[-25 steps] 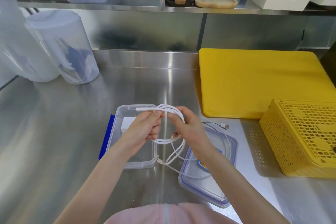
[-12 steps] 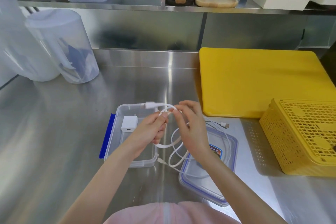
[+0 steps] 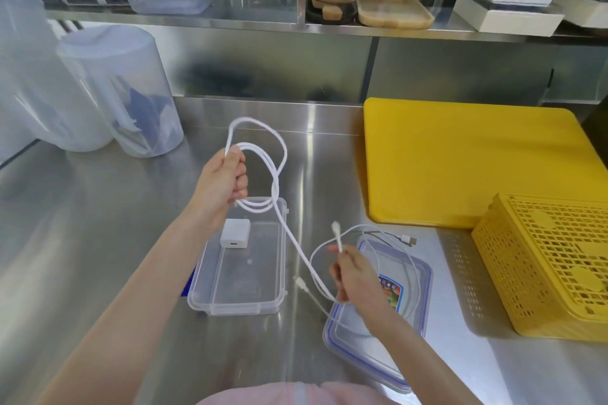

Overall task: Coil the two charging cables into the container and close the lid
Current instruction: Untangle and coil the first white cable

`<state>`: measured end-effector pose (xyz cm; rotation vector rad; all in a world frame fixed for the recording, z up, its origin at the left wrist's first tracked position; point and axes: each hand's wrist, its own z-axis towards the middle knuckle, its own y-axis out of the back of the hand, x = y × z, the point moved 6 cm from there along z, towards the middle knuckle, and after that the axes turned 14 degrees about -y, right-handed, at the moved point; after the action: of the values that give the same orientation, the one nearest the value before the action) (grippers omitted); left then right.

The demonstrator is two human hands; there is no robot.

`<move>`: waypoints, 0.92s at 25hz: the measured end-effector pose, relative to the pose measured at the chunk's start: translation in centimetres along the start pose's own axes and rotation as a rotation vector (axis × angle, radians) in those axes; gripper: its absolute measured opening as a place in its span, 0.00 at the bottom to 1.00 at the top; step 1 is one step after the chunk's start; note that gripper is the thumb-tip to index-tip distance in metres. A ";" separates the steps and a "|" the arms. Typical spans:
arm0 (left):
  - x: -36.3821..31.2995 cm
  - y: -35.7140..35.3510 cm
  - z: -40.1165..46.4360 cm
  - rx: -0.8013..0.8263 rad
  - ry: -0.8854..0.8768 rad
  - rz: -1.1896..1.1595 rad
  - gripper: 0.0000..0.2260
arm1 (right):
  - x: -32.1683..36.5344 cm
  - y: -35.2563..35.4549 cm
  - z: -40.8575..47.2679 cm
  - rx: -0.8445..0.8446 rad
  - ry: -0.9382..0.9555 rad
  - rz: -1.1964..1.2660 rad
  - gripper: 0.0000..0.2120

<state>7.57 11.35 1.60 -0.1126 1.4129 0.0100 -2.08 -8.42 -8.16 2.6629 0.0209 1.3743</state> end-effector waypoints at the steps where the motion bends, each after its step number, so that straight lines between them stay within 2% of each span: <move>1: -0.6 0.1 0.3 0.019 -0.018 0.033 0.13 | -0.7 -0.2 0.4 -0.026 0.014 -0.151 0.11; 4: -1.6 0.0 0.7 0.067 -0.066 0.110 0.13 | -1.3 -0.5 1.2 -0.093 0.123 -0.476 0.16; 7: -2.2 0.2 1.1 0.032 -0.082 0.037 0.14 | -1.7 -0.7 1.4 -0.155 0.186 -0.786 0.18; 10: -2.5 1.2 1.1 -0.038 -0.065 -0.055 0.14 | -2.6 -0.7 1.4 -0.108 0.137 -0.908 0.17; 12: -2.0 0.4 0.2 0.021 -0.053 -0.075 0.14 | -1.6 -0.8 1.4 -0.090 0.184 -0.861 0.17; 15: -1.1 -2.0 -1.4 0.133 -0.027 -0.116 0.14 | 2.5 -1.5 0.4 -0.144 0.370 -0.777 0.17; 16: -1.0 -2.6 -1.7 0.156 -0.023 -0.125 0.13 | 3.9 -1.8 -0.1 -0.095 0.382 -0.642 0.17; 18: -1.1 -3.6 -2.1 0.180 -0.021 -0.149 0.14 | 6.1 -2.8 -1.1 0.132 0.316 -0.279 0.15; 20: -1.1 -4.2 -2.4 0.180 -0.016 -0.179 0.14 | 7.4 -3.9 -1.8 0.308 0.306 -0.022 0.08; 23: -1.4 -4.0 -2.0 0.127 -0.030 -0.242 0.14 | 6.5 -4.5 -1.9 0.272 0.389 -0.071 0.13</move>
<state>5.68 7.26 2.92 -0.1766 1.3585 -0.2766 0.43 -3.18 -2.41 2.5127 0.3646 1.9639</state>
